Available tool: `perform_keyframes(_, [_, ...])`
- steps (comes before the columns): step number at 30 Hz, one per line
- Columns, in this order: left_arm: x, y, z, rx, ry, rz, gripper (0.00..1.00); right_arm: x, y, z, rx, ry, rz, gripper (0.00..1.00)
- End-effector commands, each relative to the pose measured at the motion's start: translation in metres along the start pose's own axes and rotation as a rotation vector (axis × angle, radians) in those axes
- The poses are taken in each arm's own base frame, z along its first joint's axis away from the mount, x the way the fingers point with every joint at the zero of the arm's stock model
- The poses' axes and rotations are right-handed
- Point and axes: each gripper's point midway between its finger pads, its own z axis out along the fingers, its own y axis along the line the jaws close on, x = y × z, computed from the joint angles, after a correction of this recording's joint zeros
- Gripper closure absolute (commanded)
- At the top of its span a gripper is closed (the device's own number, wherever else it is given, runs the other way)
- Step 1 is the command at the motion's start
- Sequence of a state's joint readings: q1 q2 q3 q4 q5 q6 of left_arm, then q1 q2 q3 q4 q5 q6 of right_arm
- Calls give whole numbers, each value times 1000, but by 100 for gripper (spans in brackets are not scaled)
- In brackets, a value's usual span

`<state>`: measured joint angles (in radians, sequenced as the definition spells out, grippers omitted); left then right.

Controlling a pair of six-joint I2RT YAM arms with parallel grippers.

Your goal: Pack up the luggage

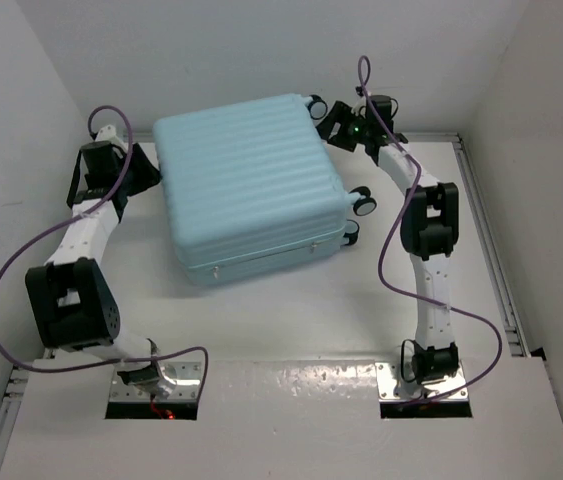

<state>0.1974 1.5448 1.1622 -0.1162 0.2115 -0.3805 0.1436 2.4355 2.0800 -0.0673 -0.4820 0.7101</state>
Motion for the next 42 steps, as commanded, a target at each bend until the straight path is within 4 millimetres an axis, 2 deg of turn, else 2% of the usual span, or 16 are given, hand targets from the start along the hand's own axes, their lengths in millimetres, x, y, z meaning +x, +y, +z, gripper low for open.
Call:
perform_keyframes(1, [-43,-34,-45,82,-150,-32,40,46,134,-4,-323,122,-151,23])
perform_keyframes(4, [-24,-8,-48,-23,-87,-46,39,36,131,-10,-312,108,-143,22])
perform_keyframes(8, [15,16,-49,-51,28,-73,41,-7,106,-39,-214,17,-154,22])
perform_keyframes(12, [48,24,-42,-33,126,-111,45,-81,59,-111,-82,-137,-166,22])
perform_keyframes(13, [54,25,-42,-38,138,-132,45,-98,71,-138,-72,-181,-209,22])
perform_keyframes(14, [59,29,-41,-20,153,-150,45,-90,55,-143,-43,-160,-189,22])
perform_keyframes(16, [68,29,-34,4,168,-155,46,-119,43,-196,7,-232,-224,23])
perform_keyframes(17, [74,22,-29,55,191,-163,49,-102,18,-203,36,-188,-181,23])
perform_keyframes(18, [77,22,-25,70,202,-156,49,-104,35,-224,28,-201,-204,25])
perform_keyframes(22, [55,-8,2,165,178,-104,49,-50,8,-266,56,-95,-212,28])
perform_keyframes(24, [34,-18,9,186,147,-93,49,4,7,-283,16,10,-192,28])
perform_keyframes(26, [31,-16,14,176,143,-92,49,22,28,-311,-11,10,-275,28])
perform_keyframes(27, [34,-10,17,148,152,-97,49,53,16,-311,-7,63,-310,28])
perform_keyframes(30, [50,20,11,48,169,-145,49,96,30,-331,-28,121,-319,30])
perform_keyframes(35, [64,50,-10,-34,153,-161,52,141,50,-361,-20,124,-299,35])
perform_keyframes(42, [90,52,-12,-52,231,-124,53,198,35,-363,89,154,-2,36])
